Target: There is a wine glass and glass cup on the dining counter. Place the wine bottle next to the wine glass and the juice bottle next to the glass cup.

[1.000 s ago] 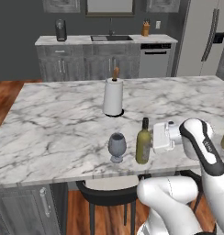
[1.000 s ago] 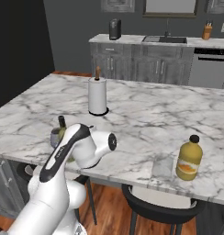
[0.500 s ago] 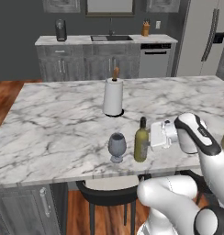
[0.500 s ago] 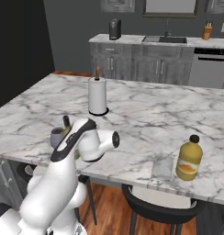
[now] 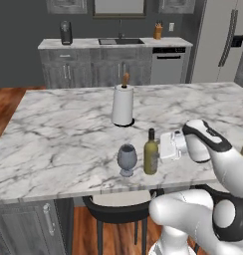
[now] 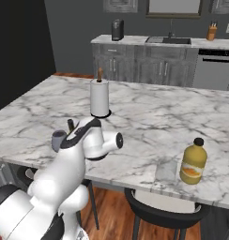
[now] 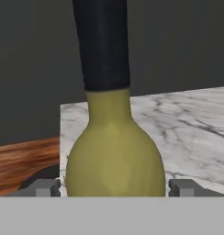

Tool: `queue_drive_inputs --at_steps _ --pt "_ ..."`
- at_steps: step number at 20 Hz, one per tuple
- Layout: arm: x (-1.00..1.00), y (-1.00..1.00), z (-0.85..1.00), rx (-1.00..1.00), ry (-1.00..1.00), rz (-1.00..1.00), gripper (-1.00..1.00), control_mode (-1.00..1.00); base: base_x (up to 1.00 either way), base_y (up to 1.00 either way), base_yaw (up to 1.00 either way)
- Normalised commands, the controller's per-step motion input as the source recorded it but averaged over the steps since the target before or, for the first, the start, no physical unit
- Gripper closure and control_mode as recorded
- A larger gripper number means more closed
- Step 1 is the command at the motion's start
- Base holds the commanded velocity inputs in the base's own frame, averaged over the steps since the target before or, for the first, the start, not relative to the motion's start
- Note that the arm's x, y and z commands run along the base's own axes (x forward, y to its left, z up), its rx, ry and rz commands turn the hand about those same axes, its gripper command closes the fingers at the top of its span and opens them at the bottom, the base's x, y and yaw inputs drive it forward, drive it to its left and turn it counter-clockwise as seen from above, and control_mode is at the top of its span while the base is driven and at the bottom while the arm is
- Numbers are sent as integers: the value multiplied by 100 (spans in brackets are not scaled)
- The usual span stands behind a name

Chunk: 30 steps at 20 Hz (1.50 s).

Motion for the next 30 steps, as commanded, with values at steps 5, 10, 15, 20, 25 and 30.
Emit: queue_drive_inputs --at_steps 5,10,15,20,25,30 --pt "25 2 -19 0 -1 0 100 -100 0 0 0" --pt "15 4 -23 0 -2 0 100 -100 0 0 0" --pt "18 2 -20 0 -2 0 100 -100 0 0 0" --pt "19 3 -19 0 -1 0 100 -100 0 0 0" --pt "3 15 -22 0 -5 0 100 -100 0 0 0" --pt "0 16 -24 0 -8 0 100 -100 0 0 0"
